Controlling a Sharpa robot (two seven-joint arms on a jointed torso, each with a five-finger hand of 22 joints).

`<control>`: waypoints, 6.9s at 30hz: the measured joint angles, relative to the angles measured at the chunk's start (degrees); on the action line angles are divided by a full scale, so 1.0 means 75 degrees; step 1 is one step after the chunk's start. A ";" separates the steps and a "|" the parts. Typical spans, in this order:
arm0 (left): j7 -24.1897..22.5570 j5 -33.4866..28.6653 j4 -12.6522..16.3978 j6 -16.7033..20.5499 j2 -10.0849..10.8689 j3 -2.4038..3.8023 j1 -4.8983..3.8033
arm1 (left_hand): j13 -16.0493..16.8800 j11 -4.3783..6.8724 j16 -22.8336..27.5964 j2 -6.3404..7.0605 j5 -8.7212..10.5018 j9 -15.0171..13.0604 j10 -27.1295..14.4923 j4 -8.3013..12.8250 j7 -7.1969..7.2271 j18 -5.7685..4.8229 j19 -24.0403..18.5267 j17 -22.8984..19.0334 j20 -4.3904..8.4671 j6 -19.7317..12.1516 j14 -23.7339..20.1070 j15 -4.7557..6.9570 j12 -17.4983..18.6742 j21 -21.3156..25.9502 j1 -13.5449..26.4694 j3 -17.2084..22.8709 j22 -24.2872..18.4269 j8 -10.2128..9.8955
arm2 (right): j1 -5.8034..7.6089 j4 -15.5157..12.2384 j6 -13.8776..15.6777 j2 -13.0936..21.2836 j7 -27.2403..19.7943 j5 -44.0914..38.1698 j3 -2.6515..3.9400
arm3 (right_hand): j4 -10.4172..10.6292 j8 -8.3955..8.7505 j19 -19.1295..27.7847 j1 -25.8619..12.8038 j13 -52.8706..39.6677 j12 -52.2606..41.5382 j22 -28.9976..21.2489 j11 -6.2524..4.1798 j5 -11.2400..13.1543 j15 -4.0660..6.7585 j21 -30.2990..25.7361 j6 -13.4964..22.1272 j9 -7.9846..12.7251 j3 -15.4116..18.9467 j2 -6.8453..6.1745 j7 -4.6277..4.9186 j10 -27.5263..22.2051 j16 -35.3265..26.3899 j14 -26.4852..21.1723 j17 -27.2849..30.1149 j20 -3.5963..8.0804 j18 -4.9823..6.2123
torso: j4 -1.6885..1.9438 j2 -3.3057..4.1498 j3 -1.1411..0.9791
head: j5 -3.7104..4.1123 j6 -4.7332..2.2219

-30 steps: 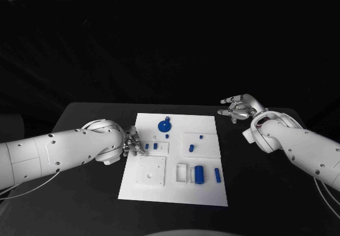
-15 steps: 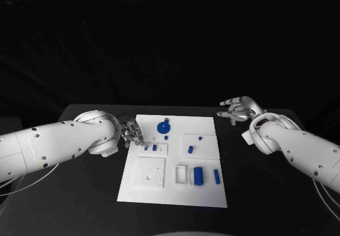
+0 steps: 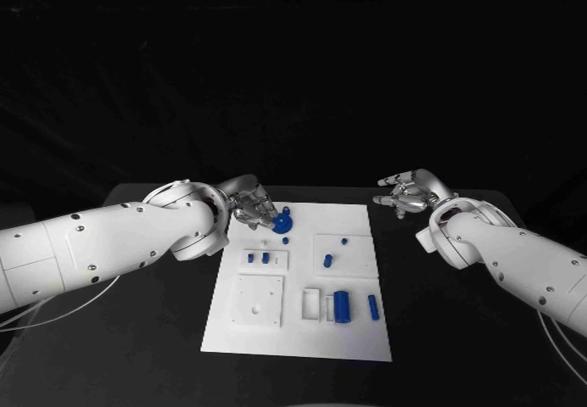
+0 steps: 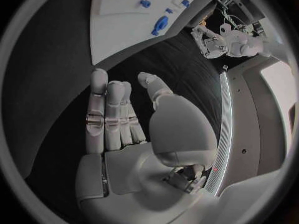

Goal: Assemble the parts on the task board

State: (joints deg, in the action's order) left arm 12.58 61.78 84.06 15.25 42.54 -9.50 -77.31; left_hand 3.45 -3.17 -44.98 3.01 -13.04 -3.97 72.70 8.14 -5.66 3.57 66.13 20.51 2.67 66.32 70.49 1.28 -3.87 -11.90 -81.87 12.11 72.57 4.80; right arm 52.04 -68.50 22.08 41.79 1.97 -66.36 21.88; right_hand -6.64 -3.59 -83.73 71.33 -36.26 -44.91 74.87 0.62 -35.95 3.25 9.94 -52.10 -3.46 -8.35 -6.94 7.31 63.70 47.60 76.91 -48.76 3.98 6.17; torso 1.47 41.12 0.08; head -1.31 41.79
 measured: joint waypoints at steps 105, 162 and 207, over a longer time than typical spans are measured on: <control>-0.1809 0.3533 -0.2920 -0.0201 -0.1980 -0.0516 0.0829 | -0.0001 -0.0042 -0.2311 0.0232 0.1213 0.0032 -0.0452 -0.0421 0.0047 0.0118 0.0889 0.0143 0.0040 -0.0313 0.0784 0.0102 0.0034 -0.0570 0.0192 0.0529 0.0310 -0.0137 | -0.0001 -0.0056 0.0007 -0.0167 -0.0216 0.0224 -0.0001 | -0.0222 0.0000 -0.0027 -0.0432 0.4336 0.4930 -0.1026 0.0366 0.0000 -0.0214 -0.0677 -0.0476 -0.0017 -0.0577 0.0031 0.0112 0.0910 -0.0239 -0.0276 0.1216 -0.0138 0.0120 | -0.0002 0.0007 -0.0002 | 0.0087 0.0033; -0.1733 0.3098 -0.1640 0.0295 -0.0945 0.0001 0.0890 | -0.0009 0.0284 -0.2374 -0.0489 0.1110 0.0001 0.0529 -0.0017 0.0132 0.0171 0.0984 0.0222 0.0192 0.0694 0.1208 0.0306 0.0089 -0.1103 0.0062 0.0255 0.0311 -0.0175 | -0.0002 -0.0042 0.0006 -0.0130 -0.0226 0.0227 0.0000 | -0.0222 0.0000 -0.0027 -0.0432 0.4334 0.4930 -0.1046 0.0365 -0.0030 -0.0234 -0.0677 -0.0507 -0.0022 -0.0577 0.0030 0.0081 0.0908 -0.0240 -0.0294 0.1246 -0.0138 0.0123 | 0.0023 -0.0020 0.0000 | 0.0053 -0.0030; -0.1536 0.2758 -0.1922 0.0157 -0.0626 -0.0150 0.1001 | -0.0009 0.0271 -0.2310 -0.0447 0.1129 0.0015 0.0515 0.0003 0.0104 0.0115 0.0956 0.0250 0.0219 0.0691 0.1206 0.0304 0.0118 -0.1102 0.0031 0.0231 0.0314 -0.0175 | -0.0001 -0.0047 0.0009 -0.0086 -0.0224 0.0228 -0.0001 | -0.0201 0.0000 -0.0027 -0.0432 0.4334 0.4930 -0.1064 0.0365 -0.0029 -0.0256 -0.0677 -0.0520 -0.0019 -0.0597 0.0031 0.0068 0.0907 -0.0240 -0.0316 0.1266 -0.0139 0.0123 | 0.0026 -0.0023 -0.0010 | 0.0028 0.0013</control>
State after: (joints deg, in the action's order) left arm 1.06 82.46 69.64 16.43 37.84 -10.62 -69.81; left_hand 3.38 -1.13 -62.30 -0.35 -4.57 -3.85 76.56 8.16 -4.88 4.43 73.30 22.39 4.31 71.50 79.54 3.56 -2.98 -20.17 -81.64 13.85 74.93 3.49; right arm 52.03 -68.85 22.15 41.15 0.28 -64.65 21.88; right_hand -8.14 -3.59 -83.93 68.09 -3.76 -7.94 66.89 3.35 -36.17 1.33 4.86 -56.00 -3.60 -12.83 -6.71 7.82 70.50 45.80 74.54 -39.26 2.94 7.10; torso 1.66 40.95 0.01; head -1.10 41.89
